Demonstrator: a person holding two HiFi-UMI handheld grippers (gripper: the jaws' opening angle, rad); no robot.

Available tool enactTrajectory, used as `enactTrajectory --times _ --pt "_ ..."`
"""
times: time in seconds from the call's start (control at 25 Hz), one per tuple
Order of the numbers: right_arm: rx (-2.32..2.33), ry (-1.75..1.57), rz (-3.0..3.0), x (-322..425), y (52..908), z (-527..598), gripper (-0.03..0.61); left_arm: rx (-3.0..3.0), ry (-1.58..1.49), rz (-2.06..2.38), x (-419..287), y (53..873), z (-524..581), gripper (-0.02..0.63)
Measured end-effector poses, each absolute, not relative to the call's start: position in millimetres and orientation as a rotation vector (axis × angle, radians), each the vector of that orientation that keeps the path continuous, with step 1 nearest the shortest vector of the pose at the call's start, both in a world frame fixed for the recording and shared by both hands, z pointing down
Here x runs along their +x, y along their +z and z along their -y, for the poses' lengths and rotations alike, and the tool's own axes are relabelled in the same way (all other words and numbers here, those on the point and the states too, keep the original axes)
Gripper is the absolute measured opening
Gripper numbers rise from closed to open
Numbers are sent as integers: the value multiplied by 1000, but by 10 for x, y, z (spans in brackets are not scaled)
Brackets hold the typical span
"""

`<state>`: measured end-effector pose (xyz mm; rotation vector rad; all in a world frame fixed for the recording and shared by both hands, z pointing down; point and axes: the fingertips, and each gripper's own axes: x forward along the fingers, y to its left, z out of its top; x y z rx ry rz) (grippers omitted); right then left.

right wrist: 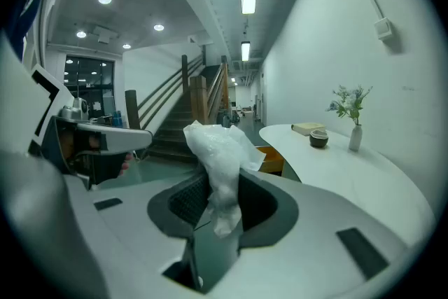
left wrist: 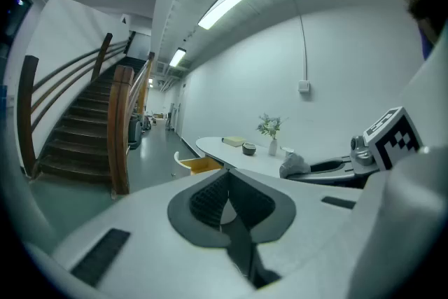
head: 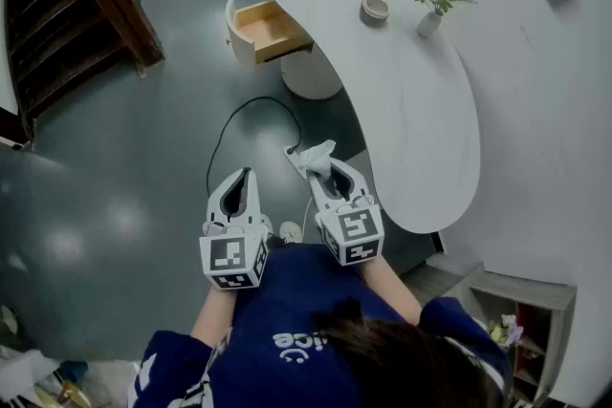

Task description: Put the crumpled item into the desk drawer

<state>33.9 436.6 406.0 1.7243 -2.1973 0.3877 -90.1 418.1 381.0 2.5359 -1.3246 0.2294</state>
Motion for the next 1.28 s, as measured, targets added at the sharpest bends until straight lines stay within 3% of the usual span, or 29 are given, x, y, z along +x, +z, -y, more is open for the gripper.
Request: enactTrajectory --times 0.68,1.28 --pt "1783 404 2149 32 4111 -3966 129 2560 242 1287 -1322 3895 -3767 5" --pt "1774 480 2161 272 4326 -3369 129 2523 267 1340 -1212 3982 -3191 5"
